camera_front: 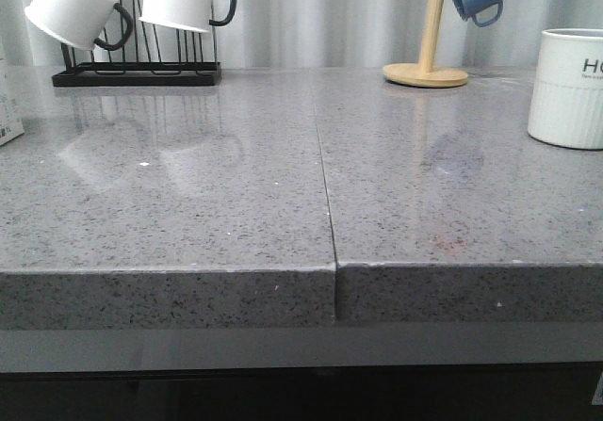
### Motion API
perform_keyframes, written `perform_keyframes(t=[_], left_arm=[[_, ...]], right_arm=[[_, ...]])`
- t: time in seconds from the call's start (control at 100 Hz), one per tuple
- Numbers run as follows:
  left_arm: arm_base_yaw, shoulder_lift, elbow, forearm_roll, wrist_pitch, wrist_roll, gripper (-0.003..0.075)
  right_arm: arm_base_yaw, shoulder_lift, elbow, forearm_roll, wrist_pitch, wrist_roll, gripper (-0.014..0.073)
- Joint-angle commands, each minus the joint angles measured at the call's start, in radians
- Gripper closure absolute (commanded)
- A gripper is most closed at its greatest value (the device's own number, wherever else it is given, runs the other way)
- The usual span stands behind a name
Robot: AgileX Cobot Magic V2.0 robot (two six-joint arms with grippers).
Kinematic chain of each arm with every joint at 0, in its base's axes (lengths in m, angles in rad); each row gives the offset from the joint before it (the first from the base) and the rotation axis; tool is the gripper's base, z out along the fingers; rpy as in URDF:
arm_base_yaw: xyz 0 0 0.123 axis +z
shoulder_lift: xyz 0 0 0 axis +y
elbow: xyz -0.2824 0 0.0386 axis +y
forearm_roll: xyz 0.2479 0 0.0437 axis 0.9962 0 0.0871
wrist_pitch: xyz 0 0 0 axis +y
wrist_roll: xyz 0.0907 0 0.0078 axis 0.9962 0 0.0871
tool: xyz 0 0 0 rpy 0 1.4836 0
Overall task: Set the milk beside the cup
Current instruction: 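Move the right gripper toward the white HOME mug's handle, then grasp the HOME mug by its handle with the right gripper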
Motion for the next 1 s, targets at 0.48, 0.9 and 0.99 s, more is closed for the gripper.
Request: perform_keyframes(t=[0.48,0.9,0.99], left_arm=[[0.001,-0.033,0.05,-0.004,-0.079,-0.007,0.0741],[0.001,-0.033,0.05,-0.004,-0.079,-0.007,0.0741],[0.001,-0.033,0.05,-0.004,-0.079,-0.007,0.0741]], right_arm=[[-0.049,0.432,-0.098,-0.105,-0.492,0.056,0.0211],[-0.049,0.557,-0.183,-0.131,-0.564,0.065,0.0211],[-0.049,0.589,-0.2,-0.138,-0.597,0.065,0.0211]])
